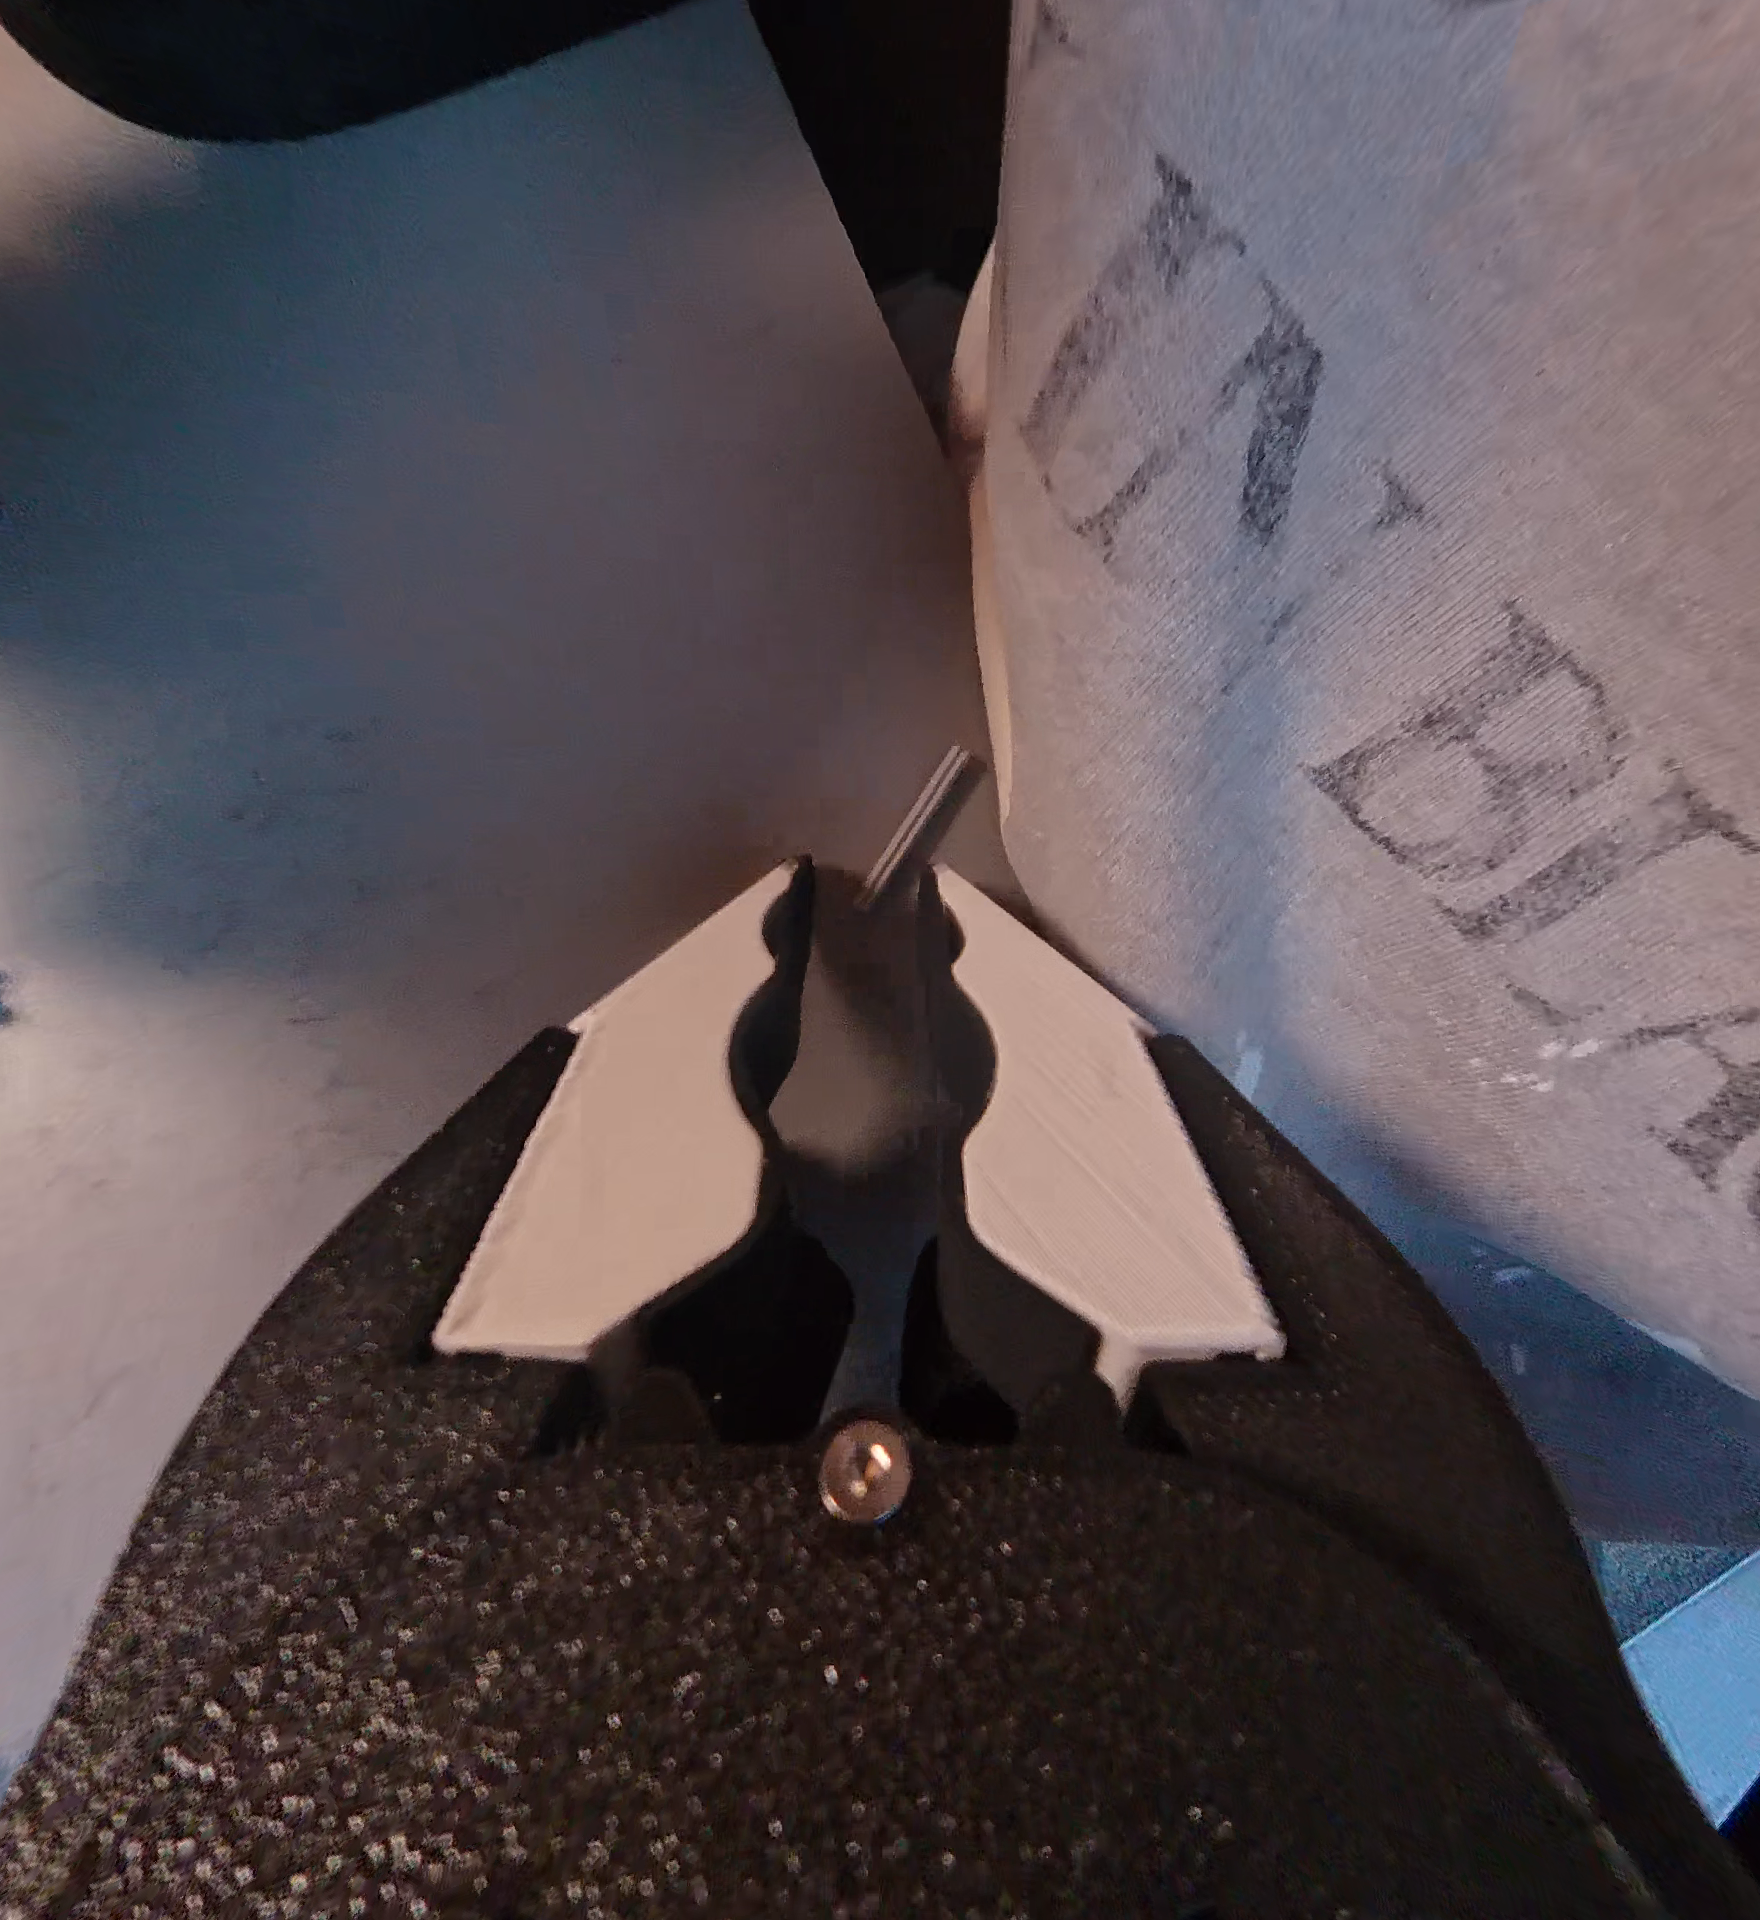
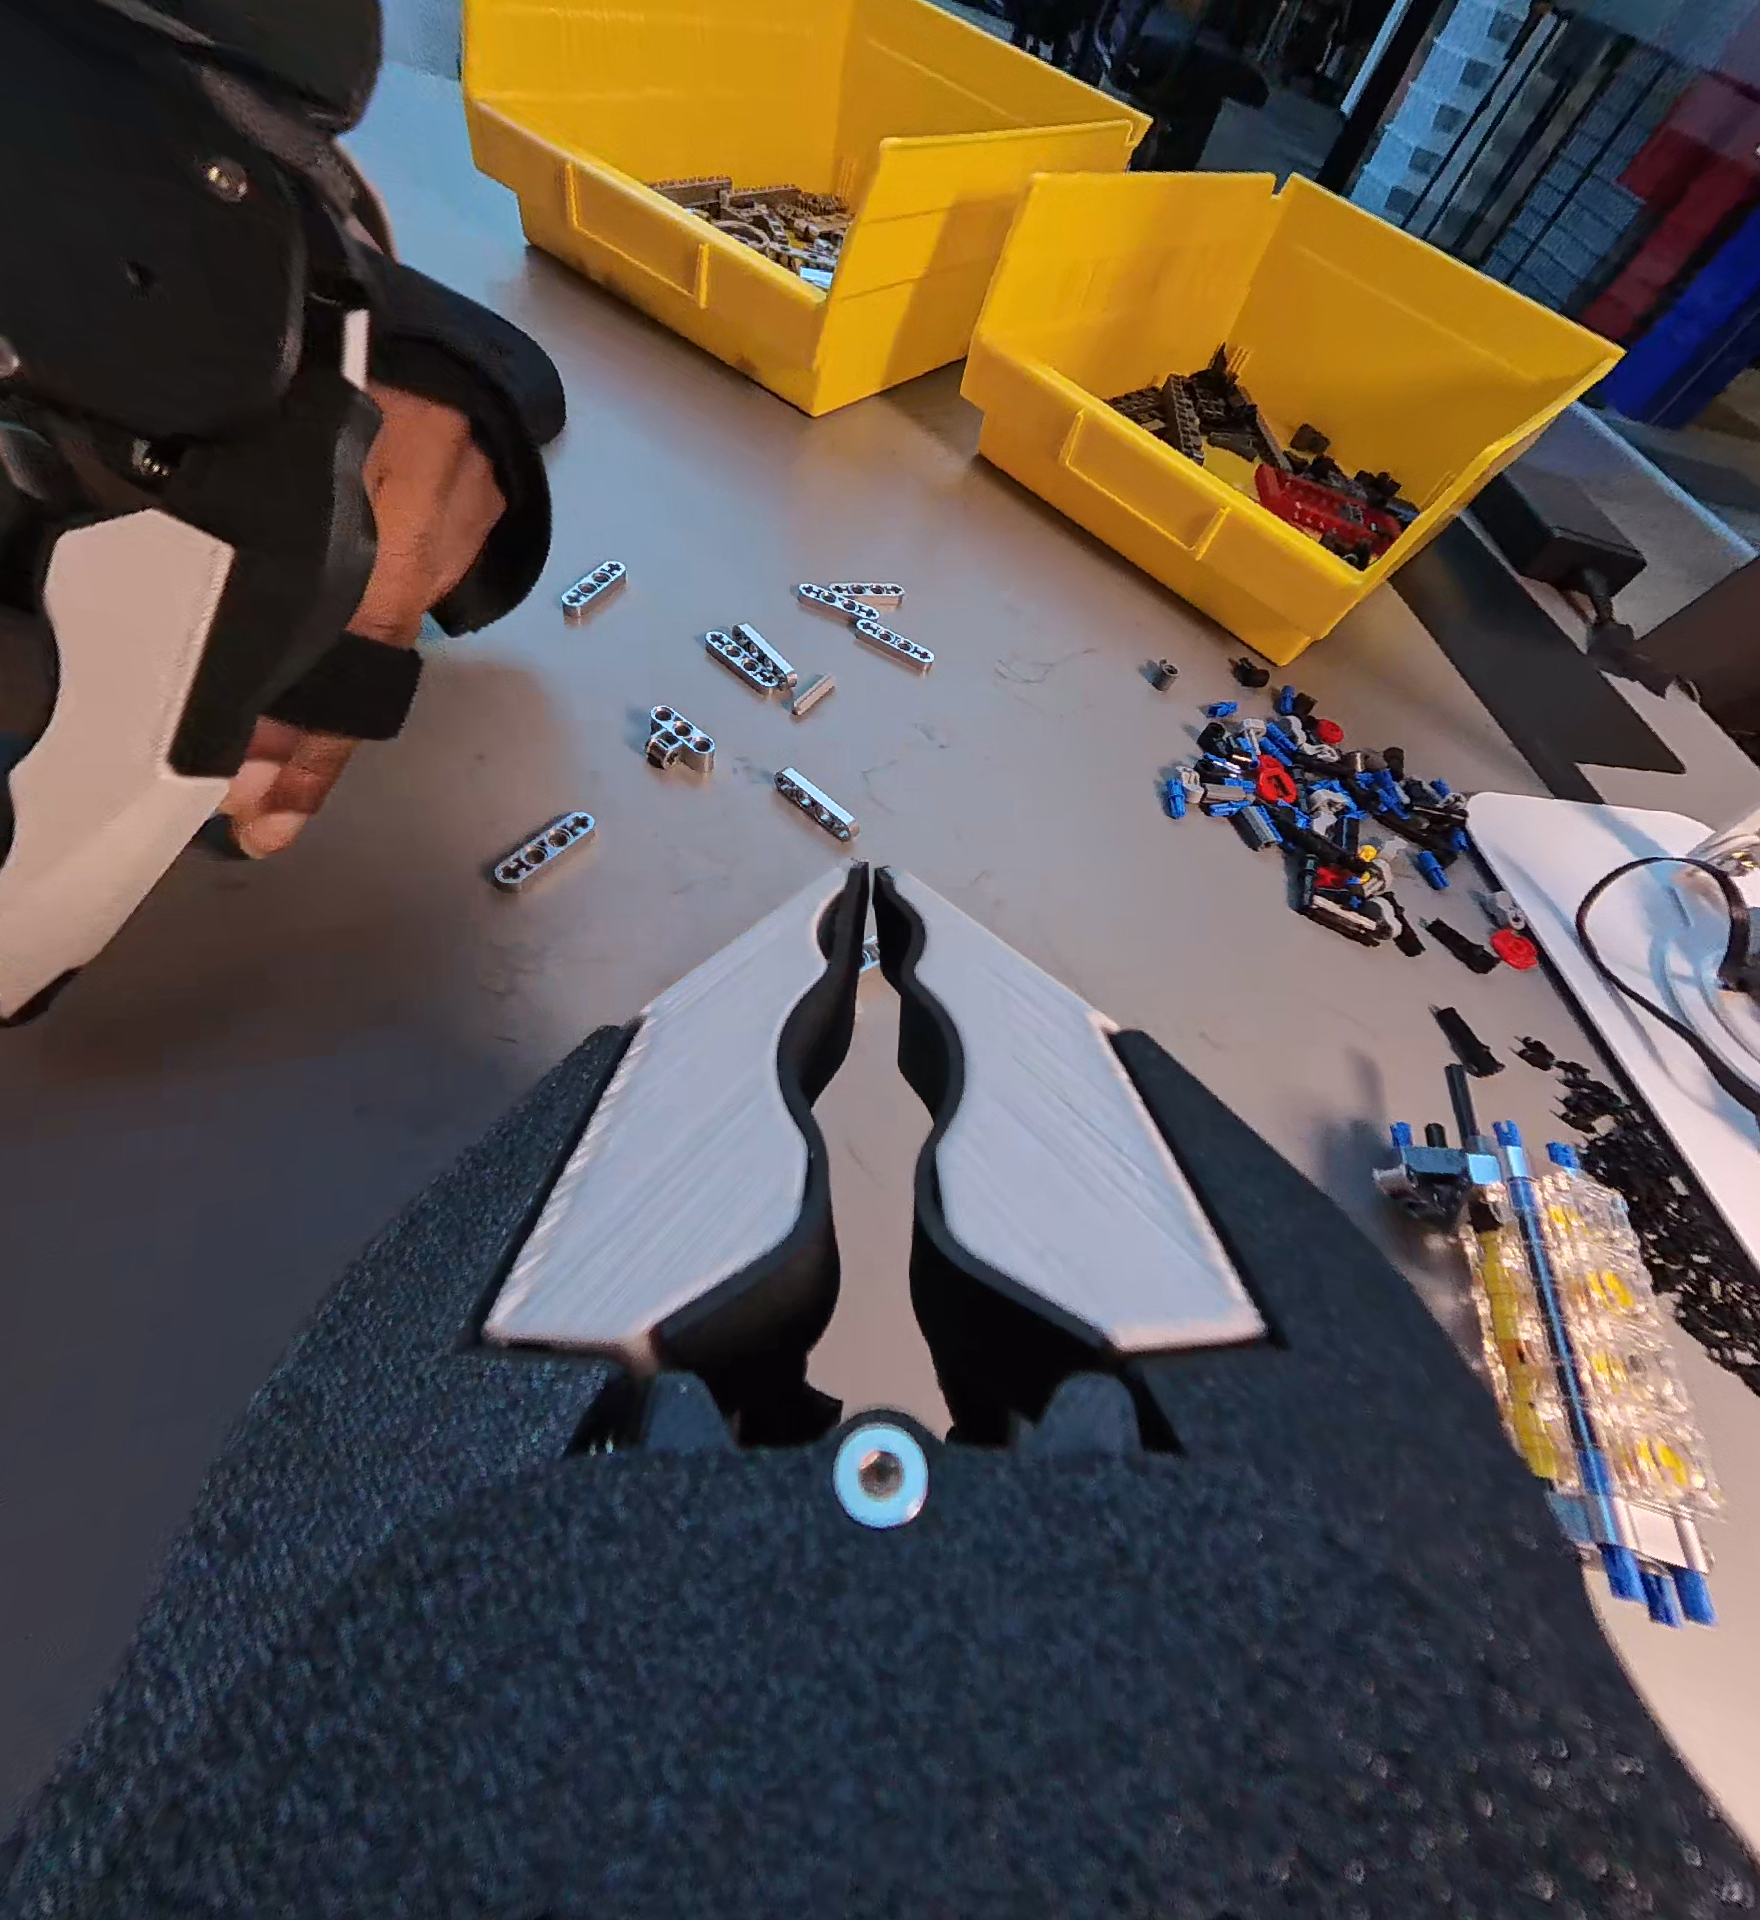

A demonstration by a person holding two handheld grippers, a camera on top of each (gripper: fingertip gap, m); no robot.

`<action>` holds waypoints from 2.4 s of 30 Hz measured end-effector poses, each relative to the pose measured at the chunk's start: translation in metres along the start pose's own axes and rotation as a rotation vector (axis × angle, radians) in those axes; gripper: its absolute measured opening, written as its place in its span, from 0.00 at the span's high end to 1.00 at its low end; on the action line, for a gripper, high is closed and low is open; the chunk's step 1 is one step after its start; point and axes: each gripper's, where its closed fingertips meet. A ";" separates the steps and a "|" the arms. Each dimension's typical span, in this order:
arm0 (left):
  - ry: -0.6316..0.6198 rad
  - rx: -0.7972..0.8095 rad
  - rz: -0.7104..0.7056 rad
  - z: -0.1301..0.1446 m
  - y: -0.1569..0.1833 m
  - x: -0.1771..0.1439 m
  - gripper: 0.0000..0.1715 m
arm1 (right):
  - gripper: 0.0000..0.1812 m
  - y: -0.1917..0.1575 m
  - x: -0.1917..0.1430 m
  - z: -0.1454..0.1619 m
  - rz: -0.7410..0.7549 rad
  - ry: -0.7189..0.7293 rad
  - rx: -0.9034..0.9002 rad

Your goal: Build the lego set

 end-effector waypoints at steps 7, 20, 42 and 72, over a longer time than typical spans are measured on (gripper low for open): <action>-0.048 0.103 -0.068 0.002 -0.002 0.004 0.98 | 1.00 0.002 0.001 0.004 0.013 -0.022 -0.003; 0.457 -0.218 -0.247 -0.011 -0.054 -0.104 0.99 | 0.82 -0.049 -0.028 -0.059 -0.261 0.252 -0.004; 0.545 -0.249 -0.156 -0.019 -0.062 -0.111 0.99 | 0.98 -0.071 -0.006 -0.051 -0.200 0.136 -0.216; 0.490 -0.213 -0.208 -0.042 -0.060 -0.120 0.99 | 0.98 -0.064 -0.020 -0.073 -0.192 0.255 -0.146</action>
Point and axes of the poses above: each gripper's, where its closed fingertips meet, x out along the fingers, z out of its underside, y = z × x across the jaws, and after that the axes turned 1 degree about z, right-handed
